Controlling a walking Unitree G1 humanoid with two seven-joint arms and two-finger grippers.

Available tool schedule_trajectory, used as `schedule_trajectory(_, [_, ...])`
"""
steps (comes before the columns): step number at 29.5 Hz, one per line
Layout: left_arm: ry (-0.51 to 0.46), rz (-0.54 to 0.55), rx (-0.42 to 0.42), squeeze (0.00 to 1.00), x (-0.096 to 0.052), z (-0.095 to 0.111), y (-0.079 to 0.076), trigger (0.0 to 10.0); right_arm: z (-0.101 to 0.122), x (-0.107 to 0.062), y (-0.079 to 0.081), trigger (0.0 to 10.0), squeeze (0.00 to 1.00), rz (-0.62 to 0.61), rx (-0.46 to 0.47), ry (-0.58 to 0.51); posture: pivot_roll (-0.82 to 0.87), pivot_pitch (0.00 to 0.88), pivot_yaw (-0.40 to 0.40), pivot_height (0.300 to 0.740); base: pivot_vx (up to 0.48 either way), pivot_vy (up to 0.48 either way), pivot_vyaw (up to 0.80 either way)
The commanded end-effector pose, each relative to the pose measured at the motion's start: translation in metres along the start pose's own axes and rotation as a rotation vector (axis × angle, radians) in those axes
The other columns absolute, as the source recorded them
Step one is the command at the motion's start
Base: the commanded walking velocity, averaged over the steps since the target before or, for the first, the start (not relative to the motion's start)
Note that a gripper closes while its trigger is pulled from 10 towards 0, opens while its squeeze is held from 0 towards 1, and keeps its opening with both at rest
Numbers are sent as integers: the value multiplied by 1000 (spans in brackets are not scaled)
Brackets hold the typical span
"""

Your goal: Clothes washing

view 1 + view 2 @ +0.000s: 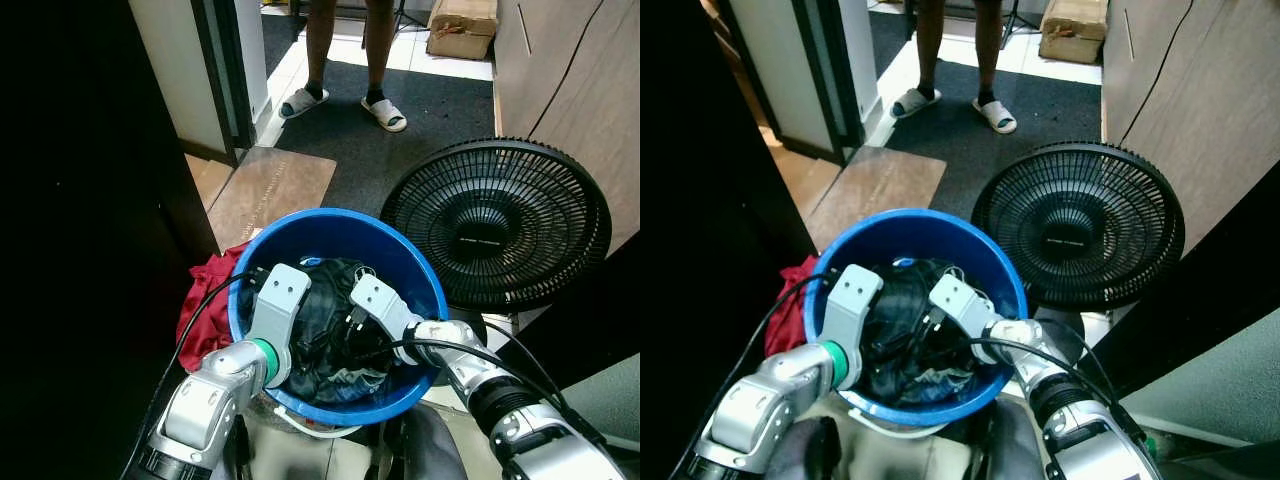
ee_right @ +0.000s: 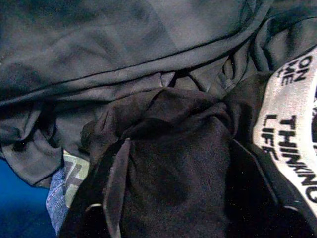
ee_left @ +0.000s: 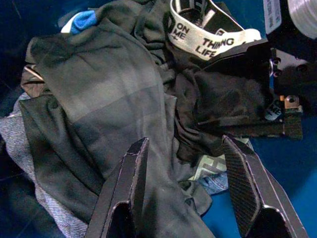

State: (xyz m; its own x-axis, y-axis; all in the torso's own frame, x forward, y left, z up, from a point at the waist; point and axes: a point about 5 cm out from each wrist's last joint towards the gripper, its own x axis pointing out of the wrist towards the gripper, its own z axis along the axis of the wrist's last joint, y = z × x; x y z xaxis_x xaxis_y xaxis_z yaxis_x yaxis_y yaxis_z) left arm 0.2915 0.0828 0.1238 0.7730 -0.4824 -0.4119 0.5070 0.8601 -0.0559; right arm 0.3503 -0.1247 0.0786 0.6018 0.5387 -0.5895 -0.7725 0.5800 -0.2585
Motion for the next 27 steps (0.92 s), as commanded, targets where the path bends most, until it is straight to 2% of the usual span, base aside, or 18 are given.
schedule_trajectory(1, [82, 1, -31, 0, 0, -20, 2, 10000, -30, 6, 23, 0, 0, 66, 95, 84, 64, 217, 86, 580, 0, 0, 0])
schedule_trajectory(27, [85, 1, -36, 0, 0, -20, 1, 10000, -22, 6, 19, 0, 0, 40, 112, 25, 63, 215, 82, 580, 0, 0, 0])
